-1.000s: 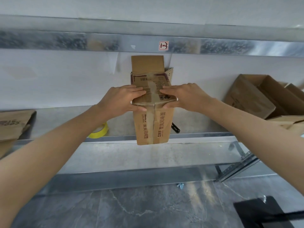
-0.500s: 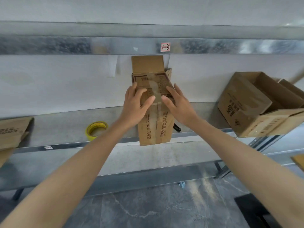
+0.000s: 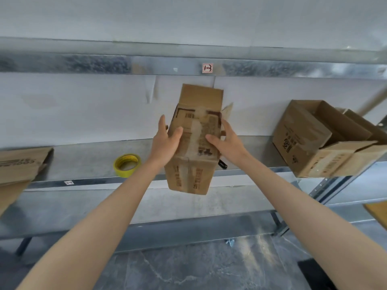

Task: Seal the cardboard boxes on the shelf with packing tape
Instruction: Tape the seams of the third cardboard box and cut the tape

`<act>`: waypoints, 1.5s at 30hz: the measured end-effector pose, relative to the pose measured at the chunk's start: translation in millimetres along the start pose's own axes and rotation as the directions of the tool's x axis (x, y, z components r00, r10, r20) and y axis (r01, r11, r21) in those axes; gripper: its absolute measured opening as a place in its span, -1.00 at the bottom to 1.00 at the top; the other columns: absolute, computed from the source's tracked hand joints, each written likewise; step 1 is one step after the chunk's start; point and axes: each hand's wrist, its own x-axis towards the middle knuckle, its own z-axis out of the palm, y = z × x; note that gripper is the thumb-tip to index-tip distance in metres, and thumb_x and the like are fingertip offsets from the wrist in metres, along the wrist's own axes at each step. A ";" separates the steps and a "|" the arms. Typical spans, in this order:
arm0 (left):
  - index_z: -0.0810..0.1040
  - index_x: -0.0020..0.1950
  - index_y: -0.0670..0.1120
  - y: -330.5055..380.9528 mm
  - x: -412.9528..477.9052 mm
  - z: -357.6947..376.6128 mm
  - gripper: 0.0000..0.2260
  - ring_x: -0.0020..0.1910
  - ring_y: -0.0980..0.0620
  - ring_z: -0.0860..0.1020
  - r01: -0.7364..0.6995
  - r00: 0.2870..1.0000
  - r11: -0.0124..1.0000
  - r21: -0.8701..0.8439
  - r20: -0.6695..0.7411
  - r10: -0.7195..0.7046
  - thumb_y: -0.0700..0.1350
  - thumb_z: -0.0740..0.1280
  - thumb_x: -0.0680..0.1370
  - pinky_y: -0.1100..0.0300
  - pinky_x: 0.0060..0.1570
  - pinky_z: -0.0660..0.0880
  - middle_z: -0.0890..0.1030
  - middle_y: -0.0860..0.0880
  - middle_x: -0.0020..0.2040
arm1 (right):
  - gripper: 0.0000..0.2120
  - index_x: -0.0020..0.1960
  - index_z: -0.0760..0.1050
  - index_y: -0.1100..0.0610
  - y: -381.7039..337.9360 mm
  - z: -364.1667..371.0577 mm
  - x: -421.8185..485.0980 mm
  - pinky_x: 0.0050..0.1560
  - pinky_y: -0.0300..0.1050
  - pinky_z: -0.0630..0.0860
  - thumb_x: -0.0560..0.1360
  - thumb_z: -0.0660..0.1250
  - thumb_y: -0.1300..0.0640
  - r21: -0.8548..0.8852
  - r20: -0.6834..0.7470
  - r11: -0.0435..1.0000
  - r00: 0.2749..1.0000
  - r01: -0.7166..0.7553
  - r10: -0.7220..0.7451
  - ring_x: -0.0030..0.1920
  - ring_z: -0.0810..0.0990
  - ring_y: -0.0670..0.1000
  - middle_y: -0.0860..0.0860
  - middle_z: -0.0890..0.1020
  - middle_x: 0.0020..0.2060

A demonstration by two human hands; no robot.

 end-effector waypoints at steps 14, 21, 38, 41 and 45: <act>0.23 0.39 0.22 10.5 -102.3 2.8 -0.38 0.13 0.17 0.45 -0.172 0.966 0.985 0.017 -0.193 0.172 -0.22 0.40 0.48 0.16 0.12 0.46 0.44 0.12 0.24 | -0.27 0.49 0.12 0.02 0.8 -19.2 -75.8 0.23 -0.13 0.44 0.45 0.39 0.27 0.040 0.071 0.969 0.967 0.244 -0.246 0.30 0.40 -0.11 -0.13 0.41 0.32; 0.21 0.38 0.26 1.9 -131.8 17.7 -0.39 0.04 0.58 0.38 -0.128 0.988 0.992 0.000 -0.090 0.127 -0.12 0.43 0.49 0.46 -0.02 0.35 0.44 0.39 0.14 | -0.33 0.46 0.13 -0.04 24.3 -15.2 -93.2 0.20 0.01 0.49 0.45 0.31 0.30 -0.027 0.153 0.984 0.973 0.178 -0.172 0.22 0.47 -0.05 -0.16 0.46 0.18; 0.18 0.47 0.17 -22.1 -103.5 7.2 -0.45 0.34 -0.16 0.41 0.341 0.936 0.914 -0.219 0.165 -0.310 0.36 -0.02 0.53 -0.10 0.33 0.32 0.41 -0.14 0.39 | -0.06 0.52 0.05 -0.03 39.4 -36.4 -70.6 0.34 0.26 0.25 0.27 0.09 -0.50 0.261 0.449 0.834 0.826 -0.486 0.340 0.39 0.33 0.21 0.10 0.34 0.40; 0.20 0.41 0.19 -18.1 -95.2 8.2 -0.37 0.31 -0.11 0.41 0.323 0.934 0.937 -0.132 0.204 -0.293 0.41 0.14 0.39 -0.12 0.26 0.39 0.39 -0.06 0.42 | -0.43 0.32 0.24 0.00 35.4 -28.7 -68.8 0.28 0.14 0.36 0.46 0.19 -0.32 0.151 0.369 0.900 0.868 -0.408 0.332 0.25 0.44 0.11 0.02 0.47 0.23; 0.01 0.52 0.17 -11.5 -81.0 7.6 -0.15 0.38 -0.12 0.35 0.244 0.962 0.969 0.031 0.117 -0.246 0.31 0.37 0.36 -0.10 0.22 0.43 0.28 -0.02 0.48 | -0.83 0.07 0.44 0.17 31.5 -28.0 -60.1 0.00 0.00 0.56 0.57 0.24 0.08 0.050 0.064 0.978 0.978 -0.204 0.200 0.02 0.58 0.17 0.06 0.59 -0.09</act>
